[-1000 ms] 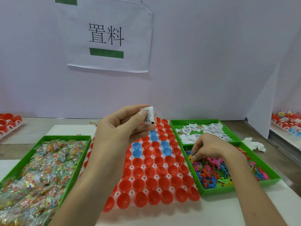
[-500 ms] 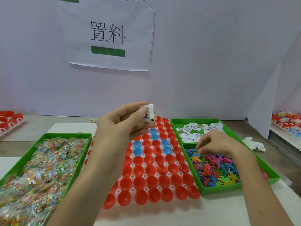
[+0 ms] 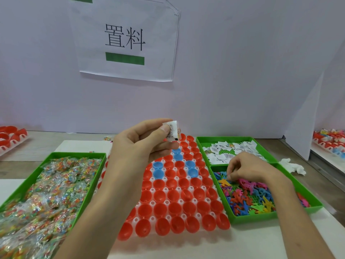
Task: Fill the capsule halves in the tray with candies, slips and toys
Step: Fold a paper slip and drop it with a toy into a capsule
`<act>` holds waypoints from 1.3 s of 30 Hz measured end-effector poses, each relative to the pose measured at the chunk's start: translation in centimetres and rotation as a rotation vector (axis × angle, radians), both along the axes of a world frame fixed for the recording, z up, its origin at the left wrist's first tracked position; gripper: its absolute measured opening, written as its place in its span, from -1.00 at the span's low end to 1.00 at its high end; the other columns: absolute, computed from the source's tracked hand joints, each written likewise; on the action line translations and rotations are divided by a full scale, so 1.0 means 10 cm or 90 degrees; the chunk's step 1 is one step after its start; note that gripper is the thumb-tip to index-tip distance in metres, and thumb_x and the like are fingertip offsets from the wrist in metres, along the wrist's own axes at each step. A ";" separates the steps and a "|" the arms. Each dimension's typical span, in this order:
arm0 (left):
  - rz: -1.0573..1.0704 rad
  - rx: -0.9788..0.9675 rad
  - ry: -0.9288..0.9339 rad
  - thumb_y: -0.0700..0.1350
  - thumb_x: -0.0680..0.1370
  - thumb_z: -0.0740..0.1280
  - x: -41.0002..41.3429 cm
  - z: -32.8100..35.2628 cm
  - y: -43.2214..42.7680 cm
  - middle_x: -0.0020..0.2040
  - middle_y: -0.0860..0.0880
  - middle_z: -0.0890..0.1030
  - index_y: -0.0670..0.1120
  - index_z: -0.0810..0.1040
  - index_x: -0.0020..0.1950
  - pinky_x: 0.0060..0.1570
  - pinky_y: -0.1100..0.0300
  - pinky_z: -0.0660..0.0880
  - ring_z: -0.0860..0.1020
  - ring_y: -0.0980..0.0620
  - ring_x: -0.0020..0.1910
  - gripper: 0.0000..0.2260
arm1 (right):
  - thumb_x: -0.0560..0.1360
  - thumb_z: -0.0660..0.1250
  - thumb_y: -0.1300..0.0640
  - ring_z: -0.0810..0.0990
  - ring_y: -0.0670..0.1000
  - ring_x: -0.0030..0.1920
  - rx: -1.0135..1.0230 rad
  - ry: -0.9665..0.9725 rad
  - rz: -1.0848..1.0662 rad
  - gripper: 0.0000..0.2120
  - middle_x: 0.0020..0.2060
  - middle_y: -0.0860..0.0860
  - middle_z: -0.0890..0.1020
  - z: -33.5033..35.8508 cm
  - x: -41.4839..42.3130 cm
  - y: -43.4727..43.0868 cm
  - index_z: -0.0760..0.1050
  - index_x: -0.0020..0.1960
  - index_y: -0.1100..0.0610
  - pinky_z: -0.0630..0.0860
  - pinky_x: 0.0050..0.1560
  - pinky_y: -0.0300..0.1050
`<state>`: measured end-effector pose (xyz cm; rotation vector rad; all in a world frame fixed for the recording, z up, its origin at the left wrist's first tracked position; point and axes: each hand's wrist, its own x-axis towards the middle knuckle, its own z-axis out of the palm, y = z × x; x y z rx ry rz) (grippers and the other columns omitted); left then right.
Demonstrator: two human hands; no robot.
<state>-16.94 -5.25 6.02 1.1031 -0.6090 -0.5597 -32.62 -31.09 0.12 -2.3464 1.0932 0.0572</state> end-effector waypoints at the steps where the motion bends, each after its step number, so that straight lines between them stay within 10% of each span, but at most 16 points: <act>1: -0.002 0.001 -0.001 -0.04 0.35 0.42 0.00 0.00 0.00 -0.10 -0.08 0.75 -0.01 0.73 -0.01 -0.25 0.31 0.61 0.73 -0.01 -0.21 -0.76 | 0.43 0.53 0.25 0.67 -0.14 -0.26 0.000 -0.001 0.002 -0.85 -0.38 -0.12 0.70 0.01 -0.01 0.00 0.68 -0.27 0.06 0.51 -0.15 -0.22; 6: -0.002 0.000 0.000 -0.05 0.36 0.43 0.01 0.00 0.00 -0.09 -0.08 0.75 -0.03 0.72 0.02 -0.26 0.31 0.60 0.73 -0.01 -0.20 -0.74 | 0.49 0.47 0.26 0.56 -0.24 -0.45 0.005 -0.014 0.009 -0.86 -0.40 -0.08 0.67 0.08 -0.04 -0.03 0.67 -0.23 0.10 0.42 -0.39 -0.37; 27: -0.007 0.001 -0.015 -0.05 0.35 0.42 0.00 -0.03 -0.02 -0.13 -0.08 0.75 -0.04 0.71 0.02 -0.25 0.32 0.60 0.73 0.01 -0.22 -0.73 | 0.46 0.49 0.21 0.63 -0.19 -0.35 0.010 0.011 0.044 -0.88 -0.31 -0.07 0.71 0.00 -0.01 -0.02 0.68 -0.21 0.02 0.52 -0.17 -0.20; 39: 0.014 0.032 -0.059 -0.19 0.53 0.41 -0.02 -0.08 -0.06 -0.17 -0.06 0.75 -0.02 0.73 -0.01 -0.16 0.28 0.64 0.73 -0.02 -0.17 -0.88 | 0.33 0.56 -0.07 0.68 -0.03 -0.21 0.083 -0.439 0.125 -0.78 -0.19 0.05 0.74 0.62 -0.07 0.36 0.71 -0.10 0.01 0.59 -0.11 -0.26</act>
